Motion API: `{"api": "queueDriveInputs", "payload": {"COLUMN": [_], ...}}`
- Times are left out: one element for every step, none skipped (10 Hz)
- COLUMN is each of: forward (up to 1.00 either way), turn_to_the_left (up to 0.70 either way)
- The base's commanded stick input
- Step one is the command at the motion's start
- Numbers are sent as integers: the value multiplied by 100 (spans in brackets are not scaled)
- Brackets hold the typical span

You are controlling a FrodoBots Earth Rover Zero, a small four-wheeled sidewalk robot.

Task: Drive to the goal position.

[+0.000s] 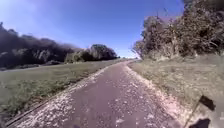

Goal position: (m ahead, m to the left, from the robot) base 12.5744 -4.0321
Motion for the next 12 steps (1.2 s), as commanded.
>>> {"api": "queueDriveInputs", "payload": {"forward": [70, 70, 70, 70, 70, 70, 70, 70, 70, 70, 70, 70], "turn_to_the_left": [0, 0, 0, 0, 0, 0, 0, 0, 0, 0, 0, 0]}}
